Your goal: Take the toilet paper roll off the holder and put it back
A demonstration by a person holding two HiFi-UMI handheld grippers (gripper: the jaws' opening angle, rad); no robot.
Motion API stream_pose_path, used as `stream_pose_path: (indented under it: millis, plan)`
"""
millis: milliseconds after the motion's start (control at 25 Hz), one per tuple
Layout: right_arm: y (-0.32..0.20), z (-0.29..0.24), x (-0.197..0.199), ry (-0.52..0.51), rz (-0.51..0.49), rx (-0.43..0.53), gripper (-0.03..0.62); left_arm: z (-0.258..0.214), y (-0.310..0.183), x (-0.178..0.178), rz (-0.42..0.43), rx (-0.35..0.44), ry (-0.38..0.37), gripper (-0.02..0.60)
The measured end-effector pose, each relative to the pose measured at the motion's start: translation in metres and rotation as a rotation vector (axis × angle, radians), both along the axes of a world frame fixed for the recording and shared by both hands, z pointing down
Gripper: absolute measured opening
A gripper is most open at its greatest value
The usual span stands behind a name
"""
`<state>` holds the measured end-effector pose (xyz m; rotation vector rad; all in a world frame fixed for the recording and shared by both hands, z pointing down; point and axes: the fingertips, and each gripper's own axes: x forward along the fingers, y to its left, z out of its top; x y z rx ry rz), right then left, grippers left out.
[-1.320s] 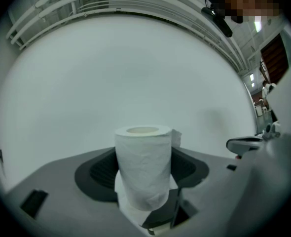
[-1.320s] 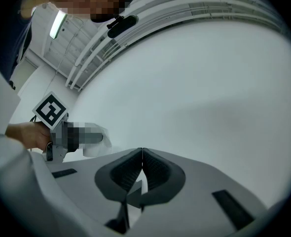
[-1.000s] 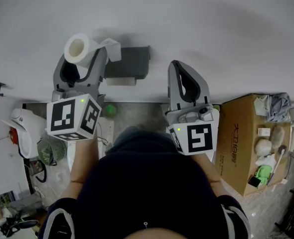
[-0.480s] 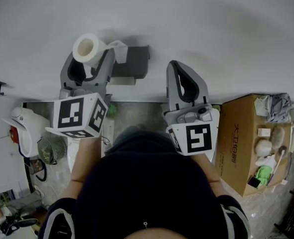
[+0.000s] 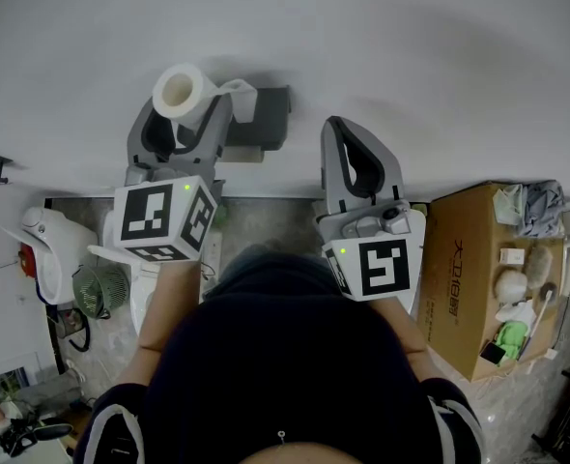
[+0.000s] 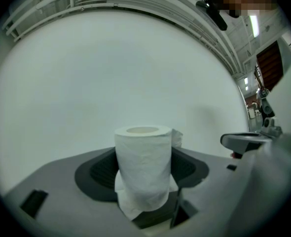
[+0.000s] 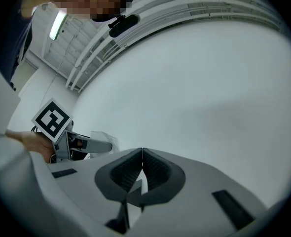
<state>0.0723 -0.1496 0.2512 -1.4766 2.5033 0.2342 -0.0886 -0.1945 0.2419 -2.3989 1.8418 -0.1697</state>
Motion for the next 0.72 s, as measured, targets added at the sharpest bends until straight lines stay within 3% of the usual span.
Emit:
stream_pose_path:
  millis: [720]
  plan:
    - [-0.002, 0.001, 0.002, 0.009, 0.005, -0.003, 0.017, 0.017, -0.011, 0.011, 0.027, -0.042, -0.011, 0.305]
